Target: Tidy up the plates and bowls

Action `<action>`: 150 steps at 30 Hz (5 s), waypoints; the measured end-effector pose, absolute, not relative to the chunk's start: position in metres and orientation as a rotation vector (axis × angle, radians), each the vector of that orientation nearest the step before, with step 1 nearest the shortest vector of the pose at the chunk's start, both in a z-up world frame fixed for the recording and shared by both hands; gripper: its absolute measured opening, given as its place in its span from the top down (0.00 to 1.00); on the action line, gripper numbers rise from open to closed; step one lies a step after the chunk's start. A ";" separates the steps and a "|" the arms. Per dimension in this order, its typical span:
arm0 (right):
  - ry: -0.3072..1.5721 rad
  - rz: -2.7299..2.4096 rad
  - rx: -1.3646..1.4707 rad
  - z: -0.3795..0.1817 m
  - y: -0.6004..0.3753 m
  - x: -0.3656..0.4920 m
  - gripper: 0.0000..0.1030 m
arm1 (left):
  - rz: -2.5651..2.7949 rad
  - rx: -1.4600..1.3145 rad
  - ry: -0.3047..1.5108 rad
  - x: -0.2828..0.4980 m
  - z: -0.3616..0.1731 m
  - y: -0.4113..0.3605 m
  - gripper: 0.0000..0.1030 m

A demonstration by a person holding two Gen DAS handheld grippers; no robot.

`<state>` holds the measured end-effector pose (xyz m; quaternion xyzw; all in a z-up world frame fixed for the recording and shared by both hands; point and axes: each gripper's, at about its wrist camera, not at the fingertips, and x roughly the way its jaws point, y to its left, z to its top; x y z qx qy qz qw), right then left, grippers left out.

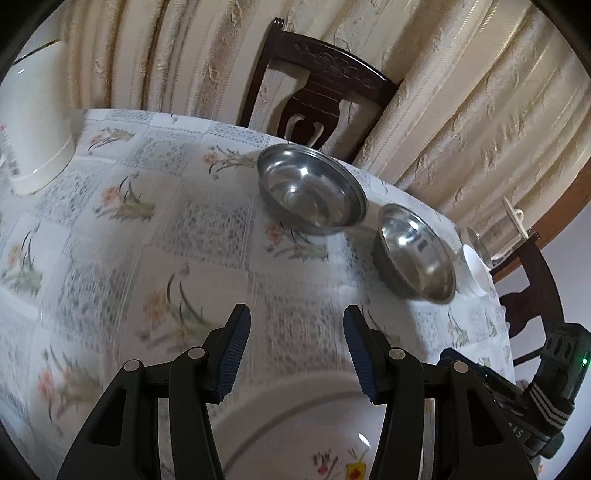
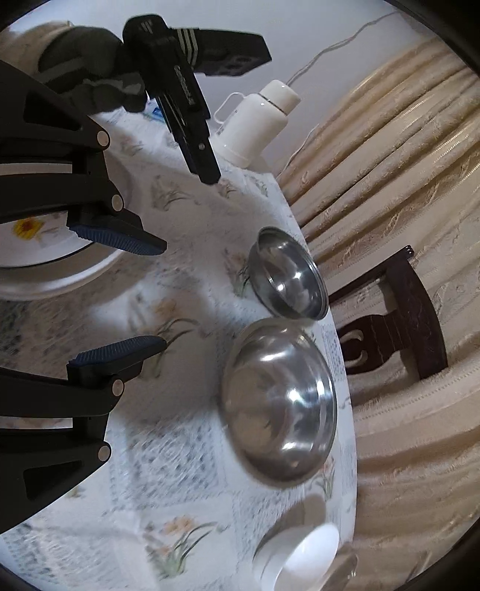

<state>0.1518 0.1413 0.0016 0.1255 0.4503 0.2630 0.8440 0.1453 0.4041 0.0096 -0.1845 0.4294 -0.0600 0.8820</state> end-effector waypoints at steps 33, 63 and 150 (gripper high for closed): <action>1.006 0.480 0.100 -0.013 0.227 0.342 0.53 | -0.166 -0.433 0.991 0.302 -0.036 0.440 0.62; 0.900 0.536 0.080 0.037 0.194 0.289 0.61 | -0.144 -0.314 0.930 0.270 0.010 0.407 0.63; 0.713 0.099 0.479 -0.002 -0.055 0.230 0.59 | -0.296 -0.105 0.957 0.267 0.015 0.216 0.61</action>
